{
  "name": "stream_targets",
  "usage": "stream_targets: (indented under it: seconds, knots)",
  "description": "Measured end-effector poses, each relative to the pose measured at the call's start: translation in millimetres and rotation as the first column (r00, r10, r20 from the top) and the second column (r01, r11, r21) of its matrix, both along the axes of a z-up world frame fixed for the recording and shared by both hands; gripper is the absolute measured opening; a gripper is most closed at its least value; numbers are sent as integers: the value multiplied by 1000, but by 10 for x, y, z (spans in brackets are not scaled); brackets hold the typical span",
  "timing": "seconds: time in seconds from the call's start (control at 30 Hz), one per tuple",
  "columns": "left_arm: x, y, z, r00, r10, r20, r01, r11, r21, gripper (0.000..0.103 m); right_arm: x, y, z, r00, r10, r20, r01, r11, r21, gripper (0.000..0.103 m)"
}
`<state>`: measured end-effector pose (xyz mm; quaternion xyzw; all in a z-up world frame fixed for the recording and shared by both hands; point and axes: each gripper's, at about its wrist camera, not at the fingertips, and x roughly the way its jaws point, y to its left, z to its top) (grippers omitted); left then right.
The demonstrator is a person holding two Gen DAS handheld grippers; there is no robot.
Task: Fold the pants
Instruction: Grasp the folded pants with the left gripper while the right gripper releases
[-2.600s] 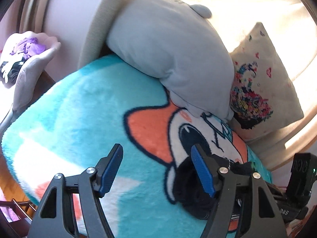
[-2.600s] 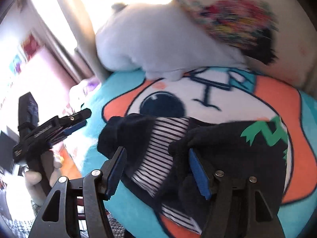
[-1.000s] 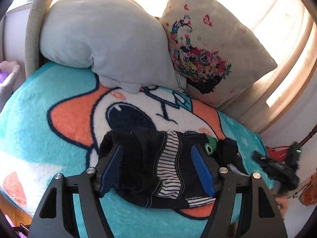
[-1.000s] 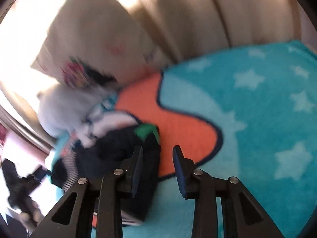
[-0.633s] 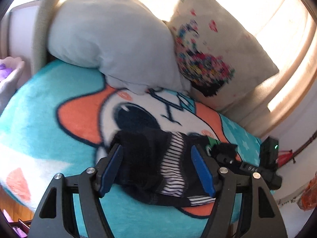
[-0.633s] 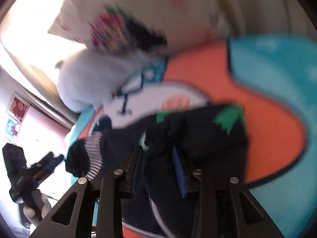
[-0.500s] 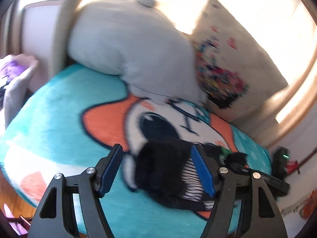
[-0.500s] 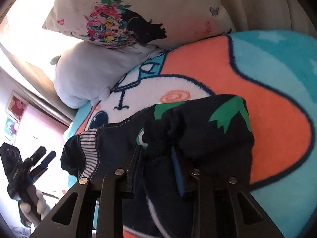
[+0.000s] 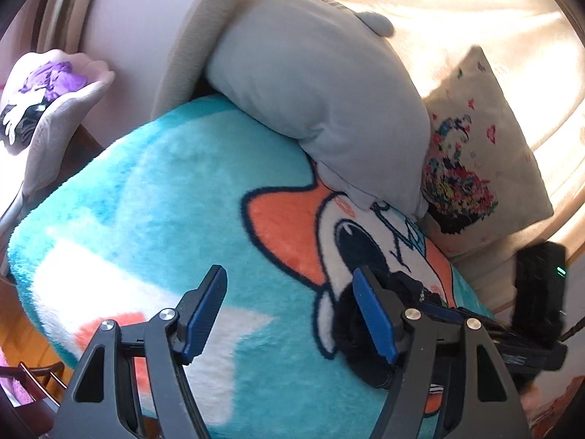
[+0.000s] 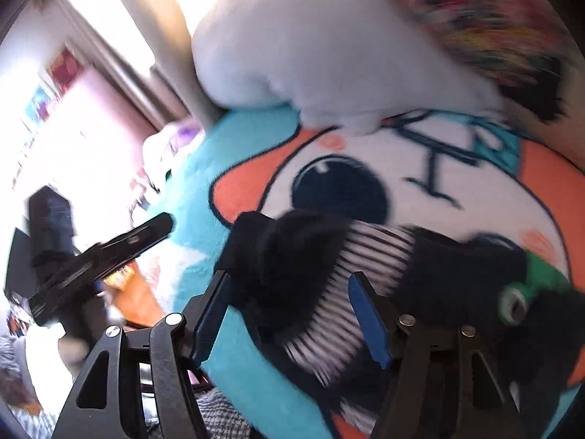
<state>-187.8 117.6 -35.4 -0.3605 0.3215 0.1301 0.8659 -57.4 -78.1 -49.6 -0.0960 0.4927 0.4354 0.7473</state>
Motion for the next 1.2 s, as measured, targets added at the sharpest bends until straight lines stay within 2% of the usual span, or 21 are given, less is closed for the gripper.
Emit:
stream_targets:
  seconds: [0.17, 0.3, 0.33, 0.4, 0.43, 0.47, 0.53, 0.7, 0.93, 1.0, 1.07, 1.1, 1.13, 1.2]
  knots:
    - [-124, 130, -44, 999, -7, 38, 8, 999, -31, 70, 16, 533, -257, 1000, 23, 22, -19, 983, -182, 89]
    - [-155, 160, -108, 997, -28, 66, 32, 998, -60, 70, 29, 745, -410, 996, 19, 88, 10, 951, -310, 90]
    - [-156, 151, -123, 997, -35, 70, 40, 997, -66, 70, 26, 762, -423, 995, 31, 100, 3, 946, -325, 90]
    - [-134, 103, -143, 995, -59, 77, 65, 996, -68, 70, 35, 705, -406, 992, 33, 122, 8, 947, -322, 76]
    - [-108, 59, -154, 994, -79, 77, 84, 994, -68, 70, 39, 675, -389, 990, 34, 137, 12, 947, -322, 64]
    - [-76, 10, -166, 992, -99, 77, 104, 992, -72, 70, 52, 631, -365, 990, 35, 139, 10, 950, -311, 49]
    - [-7, -113, -179, 987, -142, 82, 148, 986, -75, 70, 101, 508, -306, 990, 19, 141, 24, 956, -293, 35]
    - [167, -541, -181, 961, -265, 81, 268, 963, -23, 70, 278, 142, -168, 999, -28, 38, 33, 988, -149, 32]
    - [426, -1177, -189, 912, -408, 41, 404, 911, 89, 70, 326, -294, 67, 997, -69, -29, 69, 998, -1, 32]
    - [505, -1328, -195, 893, -449, 38, 445, 892, 86, 70, 353, -496, 156, 994, -89, -55, 92, 994, 57, 32]
    - [578, -1501, -161, 868, -494, 48, 490, 868, 83, 62, 354, -656, 197, 991, -115, -70, 122, 987, 105, 32]
    - [606, -1580, -141, 855, -516, 49, 511, 855, 89, 59, 371, -820, 249, 988, -131, -81, 141, 980, 139, 32]
    - [645, -1692, -101, 839, -542, 51, 536, 838, 102, 57, 358, -774, 262, 985, -147, -90, 160, 974, 161, 32]
    - [702, -1883, -37, 814, -578, 56, 568, 813, 129, 57, 390, -1086, 325, 976, -189, -108, 209, 955, 212, 32]
